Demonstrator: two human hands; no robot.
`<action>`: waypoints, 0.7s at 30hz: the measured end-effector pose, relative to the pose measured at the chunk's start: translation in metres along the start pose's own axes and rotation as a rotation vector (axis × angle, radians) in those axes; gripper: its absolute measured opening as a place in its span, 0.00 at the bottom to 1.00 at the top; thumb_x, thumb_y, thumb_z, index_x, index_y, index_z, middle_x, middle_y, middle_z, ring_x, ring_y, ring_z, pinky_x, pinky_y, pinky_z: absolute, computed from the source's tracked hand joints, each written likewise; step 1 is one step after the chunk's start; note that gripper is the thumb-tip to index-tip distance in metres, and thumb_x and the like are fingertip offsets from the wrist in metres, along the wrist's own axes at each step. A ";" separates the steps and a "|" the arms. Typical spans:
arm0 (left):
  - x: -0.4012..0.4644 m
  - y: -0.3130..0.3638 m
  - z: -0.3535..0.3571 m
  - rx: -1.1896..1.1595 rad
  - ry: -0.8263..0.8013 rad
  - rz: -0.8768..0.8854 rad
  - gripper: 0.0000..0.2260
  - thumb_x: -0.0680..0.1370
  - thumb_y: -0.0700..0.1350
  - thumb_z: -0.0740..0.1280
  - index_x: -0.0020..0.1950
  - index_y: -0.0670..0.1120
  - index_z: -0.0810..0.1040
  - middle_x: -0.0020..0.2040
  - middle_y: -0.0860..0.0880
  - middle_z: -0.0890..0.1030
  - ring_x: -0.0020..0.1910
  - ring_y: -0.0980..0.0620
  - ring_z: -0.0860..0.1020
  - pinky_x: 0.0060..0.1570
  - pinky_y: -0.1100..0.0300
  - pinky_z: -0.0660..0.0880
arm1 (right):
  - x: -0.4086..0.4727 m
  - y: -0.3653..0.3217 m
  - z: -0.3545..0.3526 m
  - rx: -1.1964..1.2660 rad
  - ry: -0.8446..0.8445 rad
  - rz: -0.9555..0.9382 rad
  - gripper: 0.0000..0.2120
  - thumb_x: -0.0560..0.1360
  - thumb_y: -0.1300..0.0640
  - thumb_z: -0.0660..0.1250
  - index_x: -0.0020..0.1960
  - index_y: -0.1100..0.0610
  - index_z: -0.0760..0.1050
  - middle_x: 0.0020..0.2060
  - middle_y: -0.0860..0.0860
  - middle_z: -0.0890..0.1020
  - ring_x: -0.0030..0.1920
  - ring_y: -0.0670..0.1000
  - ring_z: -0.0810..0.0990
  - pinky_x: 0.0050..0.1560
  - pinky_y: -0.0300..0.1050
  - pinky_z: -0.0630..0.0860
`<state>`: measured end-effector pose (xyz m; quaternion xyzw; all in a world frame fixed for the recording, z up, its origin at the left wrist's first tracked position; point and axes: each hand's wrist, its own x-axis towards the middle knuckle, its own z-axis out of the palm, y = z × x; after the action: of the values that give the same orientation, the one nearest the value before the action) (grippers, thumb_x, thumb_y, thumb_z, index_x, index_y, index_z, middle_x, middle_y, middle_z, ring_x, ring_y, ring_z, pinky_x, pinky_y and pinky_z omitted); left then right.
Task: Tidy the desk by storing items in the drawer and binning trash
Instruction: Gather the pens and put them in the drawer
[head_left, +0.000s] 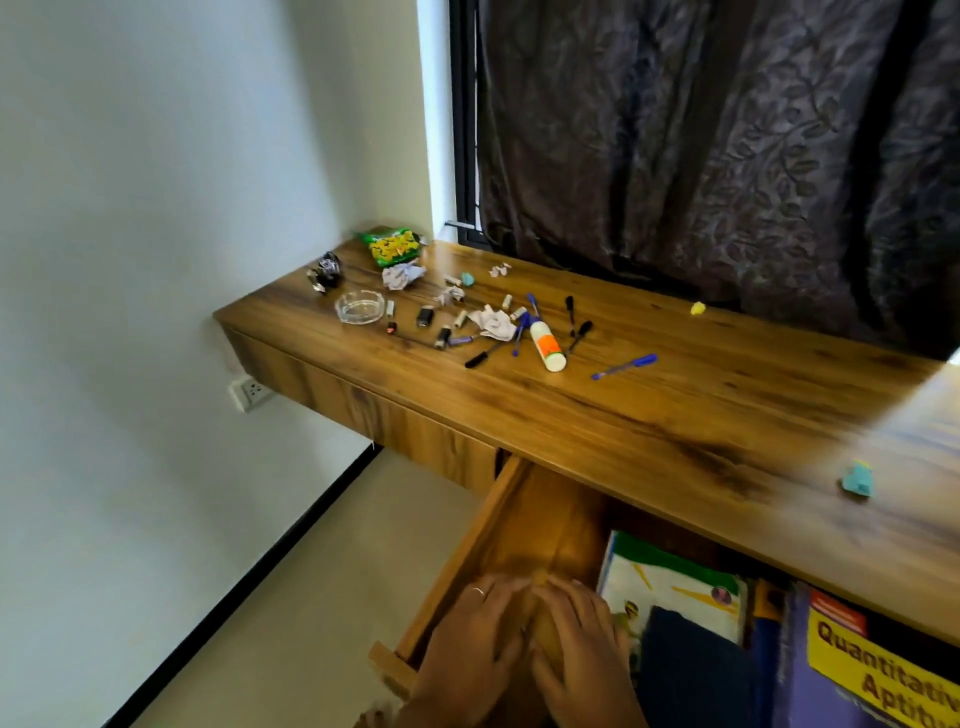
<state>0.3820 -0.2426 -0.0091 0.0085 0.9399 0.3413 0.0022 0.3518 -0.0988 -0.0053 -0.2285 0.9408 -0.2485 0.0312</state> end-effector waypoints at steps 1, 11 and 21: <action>0.009 -0.011 -0.009 -0.005 0.013 0.027 0.21 0.77 0.51 0.58 0.70 0.60 0.64 0.67 0.60 0.68 0.66 0.62 0.66 0.63 0.71 0.61 | 0.015 -0.012 0.002 -0.030 0.033 0.008 0.26 0.68 0.44 0.55 0.66 0.39 0.59 0.68 0.41 0.66 0.69 0.49 0.64 0.65 0.52 0.66; 0.089 -0.134 -0.128 -0.061 -0.060 0.076 0.28 0.70 0.64 0.48 0.69 0.60 0.64 0.65 0.58 0.70 0.63 0.59 0.68 0.61 0.64 0.67 | 0.152 -0.118 0.066 0.128 0.251 0.180 0.19 0.64 0.42 0.56 0.55 0.37 0.68 0.50 0.40 0.81 0.48 0.47 0.80 0.39 0.44 0.71; 0.134 -0.208 -0.184 -0.059 -0.098 0.240 0.23 0.74 0.61 0.53 0.68 0.59 0.66 0.64 0.60 0.71 0.62 0.63 0.68 0.59 0.73 0.63 | 0.219 -0.168 0.099 0.105 0.393 0.184 0.16 0.68 0.47 0.58 0.55 0.40 0.69 0.49 0.40 0.78 0.54 0.41 0.68 0.41 0.43 0.72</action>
<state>0.2427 -0.5182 -0.0015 0.1375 0.9205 0.3657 0.0073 0.2429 -0.3708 0.0012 -0.0872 0.9313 -0.3332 -0.1183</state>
